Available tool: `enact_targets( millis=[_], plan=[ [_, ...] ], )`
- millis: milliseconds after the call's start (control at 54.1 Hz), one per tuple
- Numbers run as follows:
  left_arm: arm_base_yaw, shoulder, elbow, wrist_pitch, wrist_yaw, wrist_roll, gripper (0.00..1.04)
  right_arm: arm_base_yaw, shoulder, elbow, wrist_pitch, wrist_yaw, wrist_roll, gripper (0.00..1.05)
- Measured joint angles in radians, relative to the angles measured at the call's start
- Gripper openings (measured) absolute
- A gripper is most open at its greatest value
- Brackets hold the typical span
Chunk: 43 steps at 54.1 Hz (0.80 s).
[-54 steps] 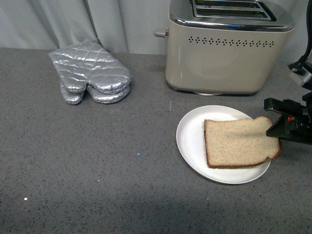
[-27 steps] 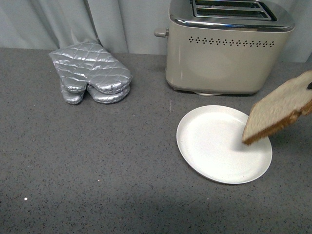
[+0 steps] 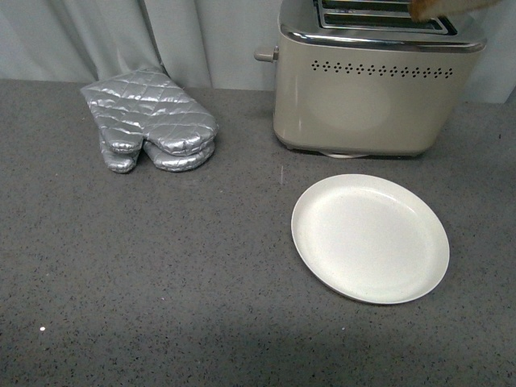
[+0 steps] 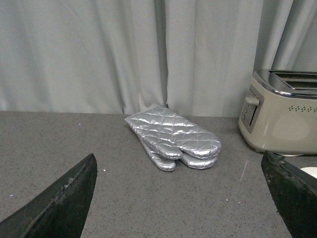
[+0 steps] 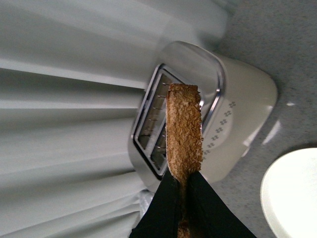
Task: Put bread into toaster
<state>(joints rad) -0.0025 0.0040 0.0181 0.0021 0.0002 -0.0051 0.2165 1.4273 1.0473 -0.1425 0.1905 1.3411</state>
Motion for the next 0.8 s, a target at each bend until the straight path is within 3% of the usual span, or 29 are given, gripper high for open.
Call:
enact_targets(
  millis=[314,795],
  plan=[
    [0.0,0.0,0.0,0.0,0.0,0.0,0.98,0.082,0.22,0.245,-0.084,0.078,0.114,0.01],
    [0.0,0.0,0.0,0.0,0.0,0.0,0.98,0.095,0.35,0.344,-0.144,0.124,0.141,0.01]
  ],
)
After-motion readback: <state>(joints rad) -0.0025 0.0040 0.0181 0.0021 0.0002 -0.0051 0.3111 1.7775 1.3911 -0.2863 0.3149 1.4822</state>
